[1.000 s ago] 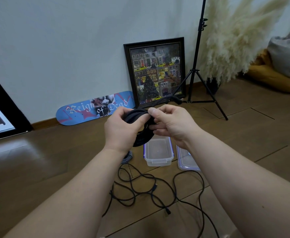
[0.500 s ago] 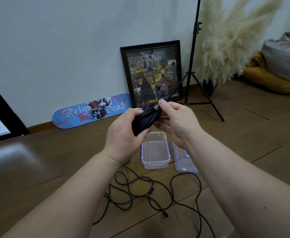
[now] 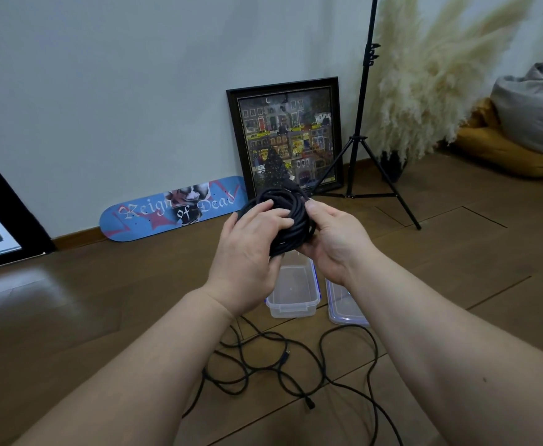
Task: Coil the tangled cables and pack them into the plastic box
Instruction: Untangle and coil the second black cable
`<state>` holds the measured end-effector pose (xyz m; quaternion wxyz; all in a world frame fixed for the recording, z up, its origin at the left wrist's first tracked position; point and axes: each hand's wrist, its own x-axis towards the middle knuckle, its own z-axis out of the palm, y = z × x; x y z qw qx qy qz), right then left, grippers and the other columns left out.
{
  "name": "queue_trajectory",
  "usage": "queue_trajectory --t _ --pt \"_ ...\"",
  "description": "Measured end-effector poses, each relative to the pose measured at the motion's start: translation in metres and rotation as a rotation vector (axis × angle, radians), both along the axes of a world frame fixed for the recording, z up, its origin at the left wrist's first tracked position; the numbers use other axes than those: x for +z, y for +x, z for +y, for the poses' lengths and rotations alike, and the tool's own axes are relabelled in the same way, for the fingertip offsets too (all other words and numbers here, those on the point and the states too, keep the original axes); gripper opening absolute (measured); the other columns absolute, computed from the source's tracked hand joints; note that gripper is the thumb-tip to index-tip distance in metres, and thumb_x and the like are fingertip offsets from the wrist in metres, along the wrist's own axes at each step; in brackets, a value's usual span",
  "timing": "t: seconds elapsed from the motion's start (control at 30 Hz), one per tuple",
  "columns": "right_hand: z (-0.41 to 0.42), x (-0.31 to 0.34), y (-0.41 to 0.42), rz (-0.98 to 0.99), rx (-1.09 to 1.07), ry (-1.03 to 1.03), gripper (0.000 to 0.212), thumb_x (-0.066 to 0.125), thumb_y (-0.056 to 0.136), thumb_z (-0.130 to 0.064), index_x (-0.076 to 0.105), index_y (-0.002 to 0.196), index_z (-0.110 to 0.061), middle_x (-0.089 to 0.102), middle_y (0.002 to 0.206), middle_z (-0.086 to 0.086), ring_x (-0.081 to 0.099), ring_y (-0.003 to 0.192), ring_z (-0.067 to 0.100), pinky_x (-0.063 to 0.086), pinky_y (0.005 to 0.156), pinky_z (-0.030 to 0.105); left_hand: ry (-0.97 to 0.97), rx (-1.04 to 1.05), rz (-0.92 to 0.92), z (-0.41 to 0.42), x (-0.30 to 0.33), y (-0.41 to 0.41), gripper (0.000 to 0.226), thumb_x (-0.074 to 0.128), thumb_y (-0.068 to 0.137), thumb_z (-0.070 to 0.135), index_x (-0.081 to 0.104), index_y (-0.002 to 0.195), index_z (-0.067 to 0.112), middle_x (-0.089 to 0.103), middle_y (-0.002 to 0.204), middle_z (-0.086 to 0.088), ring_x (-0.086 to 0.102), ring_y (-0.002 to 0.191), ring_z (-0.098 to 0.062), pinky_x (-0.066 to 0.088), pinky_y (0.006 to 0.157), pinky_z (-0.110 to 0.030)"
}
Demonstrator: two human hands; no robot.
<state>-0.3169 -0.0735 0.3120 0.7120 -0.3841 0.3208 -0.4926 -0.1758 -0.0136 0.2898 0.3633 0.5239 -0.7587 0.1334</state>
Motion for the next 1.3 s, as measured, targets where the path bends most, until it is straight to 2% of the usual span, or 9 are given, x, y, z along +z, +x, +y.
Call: queue_trajectory --t 0.23,0.4,0.53,0.67,0.73,0.83,1.0,1.13,1.3 --pt "0.002 -0.006 0.009 0.210 -0.088 -0.125 0.029 0.044 0.103 -0.015 0.068 0.117 -0.008 0.072 0.105 0.014 0.069 0.099 0.029 0.057 0.087 0.048 0.111 -0.023 0.067 -0.001 -0.002 0.003 0.040 0.059 0.075 0.019 0.058 0.115 0.015 0.061 0.127 0.002 0.042 0.136 -0.019 0.040 0.105 -0.058" --pt "0.007 -0.008 0.010 0.183 -0.048 -0.176 0.017 0.055 0.097 -0.013 0.071 0.104 -0.014 0.073 0.100 0.012 0.070 0.094 0.026 0.059 0.083 0.044 0.132 -0.036 0.121 0.001 0.000 0.002 0.042 0.040 0.076 0.029 0.064 0.108 0.015 0.066 0.124 0.002 0.042 0.137 -0.017 0.033 0.110 -0.060" --pt "0.004 -0.009 0.010 0.186 -0.066 -0.183 0.021 0.055 0.095 -0.005 0.072 0.093 -0.017 0.073 0.094 0.011 0.070 0.090 0.027 0.059 0.079 0.042 0.150 -0.089 0.281 0.001 -0.001 0.000 0.038 0.039 0.085 0.016 0.071 0.106 0.013 0.064 0.119 0.012 0.044 0.131 -0.004 0.025 0.117 -0.041" --pt "0.001 -0.009 0.013 0.208 -0.118 -0.199 0.021 0.055 0.095 -0.005 0.073 0.102 -0.013 0.073 0.102 0.013 0.069 0.101 0.031 0.055 0.091 0.050 -0.015 -0.026 0.432 -0.006 0.001 0.002 0.030 0.048 0.093 0.010 0.069 0.114 0.010 0.062 0.115 0.003 0.056 0.110 -0.006 0.044 0.100 -0.022" --pt "0.000 -0.011 0.015 0.241 -0.125 -0.215 0.026 0.058 0.094 -0.009 0.068 0.118 -0.009 0.072 0.110 0.011 0.067 0.105 0.028 0.053 0.095 0.050 -0.022 0.040 0.439 -0.008 0.003 0.003 0.034 0.052 0.092 0.015 0.064 0.124 0.012 0.055 0.119 -0.001 0.052 0.112 -0.009 0.038 0.098 -0.012" --pt "0.001 -0.014 0.017 0.255 -0.099 -0.247 0.037 0.059 0.093 -0.011 0.060 0.130 -0.009 0.069 0.117 0.010 0.066 0.109 0.025 0.053 0.096 0.048 0.110 0.146 0.431 -0.011 0.003 0.001 0.047 0.052 0.091 0.028 0.053 0.139 0.024 0.040 0.140 -0.005 0.037 0.132 -0.019 0.030 0.108 -0.026" --pt "0.002 -0.012 0.019 0.220 -0.098 -0.276 0.051 0.063 0.086 -0.017 0.055 0.135 -0.009 0.066 0.123 0.010 0.064 0.113 0.025 0.051 0.099 0.049 0.326 0.160 0.691 -0.011 0.011 -0.004 0.051 0.055 0.098 0.027 0.040 0.145 0.040 0.011 0.162 -0.002 0.018 0.147 -0.015 0.021 0.105 -0.022" --pt "0.003 -0.014 0.019 0.208 -0.071 -0.317 0.047 0.051 0.096 0.000 0.051 0.139 -0.020 0.063 0.129 0.009 0.061 0.117 0.024 0.049 0.102 0.047 0.317 0.183 0.605 -0.010 0.010 -0.001 0.050 0.058 0.096 0.024 0.046 0.143 0.035 0.022 0.159 -0.001 0.023 0.145 -0.013 0.020 0.102 -0.015" --pt "0.007 -0.016 0.021 0.297 -0.079 -0.369 0.040 0.045 0.102 -0.015 0.052 0.139 -0.026 0.059 0.136 -0.002 0.056 0.123 0.014 0.045 0.107 0.043 0.234 0.166 0.478 -0.005 0.004 0.002 0.054 0.064 0.092 0.019 0.048 0.143 0.026 0.038 0.149 -0.001 0.035 0.138 -0.013 0.023 0.103 -0.011"
